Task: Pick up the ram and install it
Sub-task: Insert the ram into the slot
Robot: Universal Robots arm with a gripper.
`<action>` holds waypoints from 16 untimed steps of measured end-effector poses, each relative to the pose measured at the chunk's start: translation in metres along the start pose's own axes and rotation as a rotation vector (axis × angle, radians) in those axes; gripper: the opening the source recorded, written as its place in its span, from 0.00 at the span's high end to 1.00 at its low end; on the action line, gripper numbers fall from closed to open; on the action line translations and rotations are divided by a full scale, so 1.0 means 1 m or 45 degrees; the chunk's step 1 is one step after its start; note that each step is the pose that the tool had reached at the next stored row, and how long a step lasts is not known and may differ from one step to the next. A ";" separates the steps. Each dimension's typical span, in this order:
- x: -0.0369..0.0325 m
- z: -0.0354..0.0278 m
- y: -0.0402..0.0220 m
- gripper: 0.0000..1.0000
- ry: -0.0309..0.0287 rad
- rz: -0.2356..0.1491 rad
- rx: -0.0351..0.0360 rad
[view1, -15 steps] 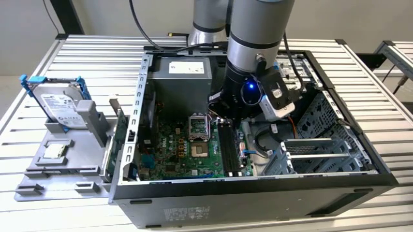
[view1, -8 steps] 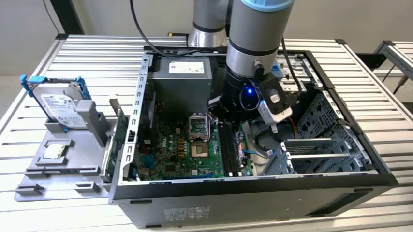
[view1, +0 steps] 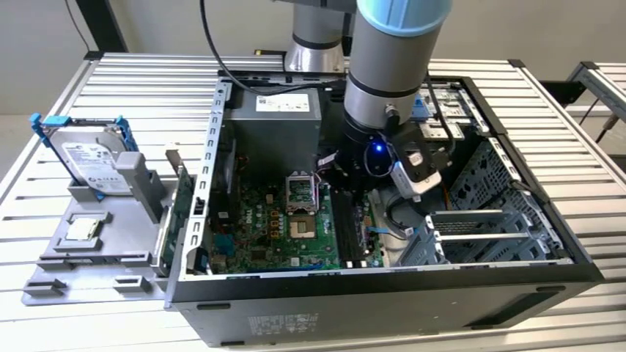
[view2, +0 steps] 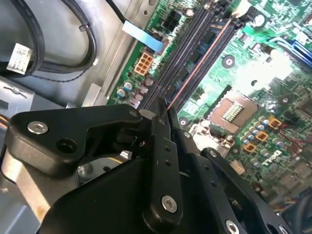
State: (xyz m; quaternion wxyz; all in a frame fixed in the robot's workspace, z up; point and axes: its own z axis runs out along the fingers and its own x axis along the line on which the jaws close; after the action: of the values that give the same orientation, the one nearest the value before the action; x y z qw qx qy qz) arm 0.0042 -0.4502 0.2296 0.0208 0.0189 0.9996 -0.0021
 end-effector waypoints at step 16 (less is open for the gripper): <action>-0.0058 0.0104 -0.0028 1.00 0.0194 -0.001 0.0006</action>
State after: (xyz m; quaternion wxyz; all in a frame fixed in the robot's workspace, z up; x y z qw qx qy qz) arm 0.0103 -0.4533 0.2195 0.0132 0.0186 0.9997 -0.0022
